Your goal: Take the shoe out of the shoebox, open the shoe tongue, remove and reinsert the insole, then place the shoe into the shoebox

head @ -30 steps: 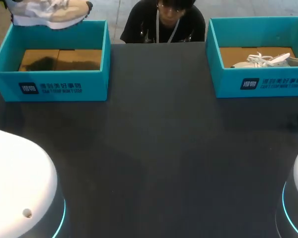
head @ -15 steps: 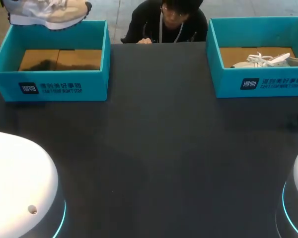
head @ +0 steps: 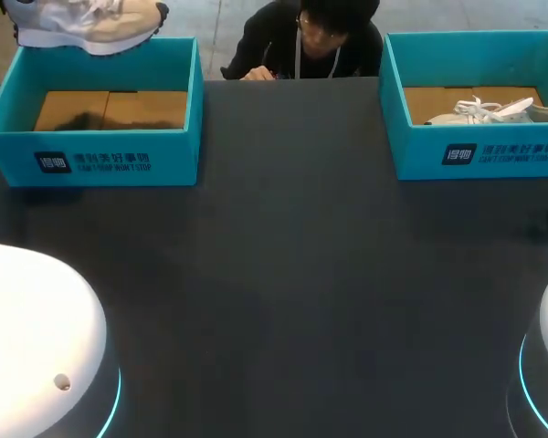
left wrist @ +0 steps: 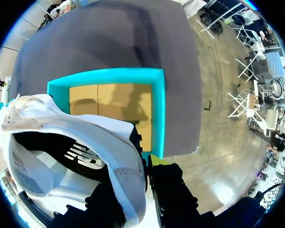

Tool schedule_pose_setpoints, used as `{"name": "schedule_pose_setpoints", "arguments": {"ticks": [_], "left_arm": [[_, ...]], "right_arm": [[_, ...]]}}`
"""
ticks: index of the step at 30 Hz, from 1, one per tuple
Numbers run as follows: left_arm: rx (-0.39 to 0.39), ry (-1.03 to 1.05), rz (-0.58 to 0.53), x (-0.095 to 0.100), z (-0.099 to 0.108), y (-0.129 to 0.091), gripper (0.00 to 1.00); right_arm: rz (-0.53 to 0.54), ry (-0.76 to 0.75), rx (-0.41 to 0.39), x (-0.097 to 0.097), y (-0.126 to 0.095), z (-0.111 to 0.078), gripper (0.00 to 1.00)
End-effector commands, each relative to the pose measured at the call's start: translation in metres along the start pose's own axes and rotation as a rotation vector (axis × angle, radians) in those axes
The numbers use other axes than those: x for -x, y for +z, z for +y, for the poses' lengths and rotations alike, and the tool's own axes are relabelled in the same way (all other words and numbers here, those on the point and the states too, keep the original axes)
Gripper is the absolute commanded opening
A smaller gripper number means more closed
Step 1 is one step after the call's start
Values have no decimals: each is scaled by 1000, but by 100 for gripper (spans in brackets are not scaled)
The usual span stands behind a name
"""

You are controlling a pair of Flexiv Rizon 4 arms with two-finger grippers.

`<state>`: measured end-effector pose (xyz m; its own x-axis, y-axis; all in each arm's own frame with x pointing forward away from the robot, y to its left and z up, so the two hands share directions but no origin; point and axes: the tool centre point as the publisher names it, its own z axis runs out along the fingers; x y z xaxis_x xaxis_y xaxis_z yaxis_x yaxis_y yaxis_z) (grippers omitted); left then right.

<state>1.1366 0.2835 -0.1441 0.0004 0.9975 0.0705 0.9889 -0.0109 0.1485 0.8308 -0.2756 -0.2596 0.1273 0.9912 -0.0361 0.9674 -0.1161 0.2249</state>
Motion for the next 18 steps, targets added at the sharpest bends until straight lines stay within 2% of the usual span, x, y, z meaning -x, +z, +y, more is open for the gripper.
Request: {"name": "schedule_pose_setpoints", "arguments": {"ticks": [1, 10, 18], "left_arm": [[33, 1, -4, 4, -22, -12, 0], [31, -15, 14, 25, -63, -18, 0], [40, -30, 50, 49, -111, -31, 0]], "right_arm": [[2, -1, 0, 0, 0, 0, 100], [2, -1, 0, 0, 0, 0, 100], [2, -1, 0, 0, 0, 0, 100]]}}
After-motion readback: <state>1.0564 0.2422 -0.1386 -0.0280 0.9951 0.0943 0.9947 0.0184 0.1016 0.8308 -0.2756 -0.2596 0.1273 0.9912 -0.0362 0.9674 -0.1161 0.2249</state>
